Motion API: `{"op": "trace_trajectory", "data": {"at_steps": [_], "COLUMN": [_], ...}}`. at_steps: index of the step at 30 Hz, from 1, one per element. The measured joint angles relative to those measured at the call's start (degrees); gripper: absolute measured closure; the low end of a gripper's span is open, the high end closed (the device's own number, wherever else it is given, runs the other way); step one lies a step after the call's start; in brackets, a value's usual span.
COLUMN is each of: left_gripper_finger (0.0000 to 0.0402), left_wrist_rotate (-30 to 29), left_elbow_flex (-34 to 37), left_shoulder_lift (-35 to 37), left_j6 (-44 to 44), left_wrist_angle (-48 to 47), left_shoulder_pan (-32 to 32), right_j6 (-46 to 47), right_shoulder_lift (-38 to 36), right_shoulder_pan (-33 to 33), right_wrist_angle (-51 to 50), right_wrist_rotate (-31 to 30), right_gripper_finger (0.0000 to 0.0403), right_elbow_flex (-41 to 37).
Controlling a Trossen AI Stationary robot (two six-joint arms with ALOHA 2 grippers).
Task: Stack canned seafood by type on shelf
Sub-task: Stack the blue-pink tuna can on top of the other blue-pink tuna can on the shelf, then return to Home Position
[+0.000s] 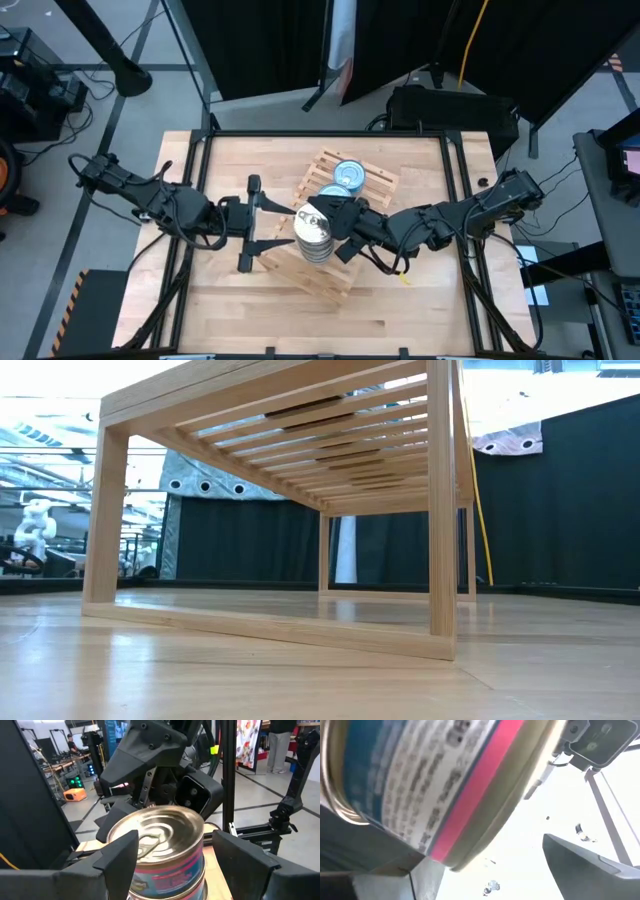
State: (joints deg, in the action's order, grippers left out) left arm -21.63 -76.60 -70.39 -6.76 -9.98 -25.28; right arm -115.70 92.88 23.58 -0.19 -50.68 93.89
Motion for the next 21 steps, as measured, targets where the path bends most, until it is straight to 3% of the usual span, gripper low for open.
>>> {"op": "trace_trajectory", "data": {"at_steps": [11, 16, 21], "left_gripper_finger": [0.0142, 0.0142, 0.0142], "left_wrist_rotate": [-1.1, -1.1, -1.3], "left_elbow_flex": [0.0, 0.0, 0.0], "left_shoulder_lift": [0.0, 0.1, 1.6], "left_j6": [-1.2, -1.2, -1.7], "left_wrist_angle": [0.0, -0.1, -0.1], "left_shoulder_pan": [0.0, -0.2, -1.5], "right_j6": [-3.1, -5.7, -2.5], "right_shoulder_lift": [0.0, 0.0, -0.5], "right_shoulder_pan": [-0.2, -0.2, 0.5], "right_wrist_angle": [3.1, 5.5, 9.9], "right_wrist_rotate": [-0.6, -5.3, -8.2], "right_gripper_finger": [0.0093, 0.0093, 0.0093], "right_elbow_flex": [0.0, 0.0, -0.1]}}
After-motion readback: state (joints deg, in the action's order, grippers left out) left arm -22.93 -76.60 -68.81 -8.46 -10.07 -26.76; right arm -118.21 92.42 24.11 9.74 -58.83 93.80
